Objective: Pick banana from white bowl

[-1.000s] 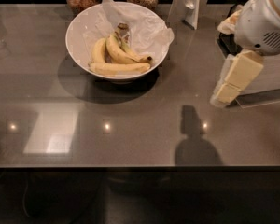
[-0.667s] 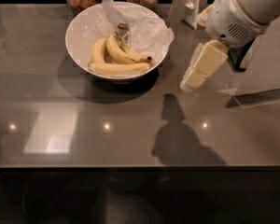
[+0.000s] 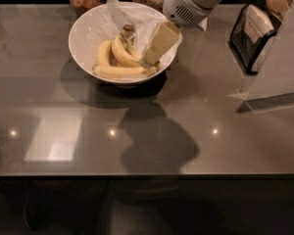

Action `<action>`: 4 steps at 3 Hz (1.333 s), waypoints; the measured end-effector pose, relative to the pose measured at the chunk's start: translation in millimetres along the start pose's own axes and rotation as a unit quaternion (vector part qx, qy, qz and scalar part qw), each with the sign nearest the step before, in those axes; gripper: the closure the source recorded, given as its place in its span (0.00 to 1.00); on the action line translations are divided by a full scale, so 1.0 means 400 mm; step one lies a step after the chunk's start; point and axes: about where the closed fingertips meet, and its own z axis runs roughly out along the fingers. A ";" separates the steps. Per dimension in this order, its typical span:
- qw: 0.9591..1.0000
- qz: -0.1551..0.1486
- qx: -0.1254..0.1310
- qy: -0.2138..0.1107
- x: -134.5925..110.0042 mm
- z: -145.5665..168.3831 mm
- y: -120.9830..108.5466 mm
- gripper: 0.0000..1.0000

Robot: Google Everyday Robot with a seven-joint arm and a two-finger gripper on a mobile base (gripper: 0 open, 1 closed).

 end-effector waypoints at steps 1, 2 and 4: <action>1.000 0.000 0.000 0.000 0.000 0.000 0.000 0.00; 1.000 0.002 0.009 -0.004 -0.016 0.014 -0.007 0.00; 0.998 0.044 0.032 -0.030 -0.091 0.101 -0.053 0.14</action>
Offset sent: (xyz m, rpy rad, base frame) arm 0.0141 0.0112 0.0023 0.0144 -0.0388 -0.0315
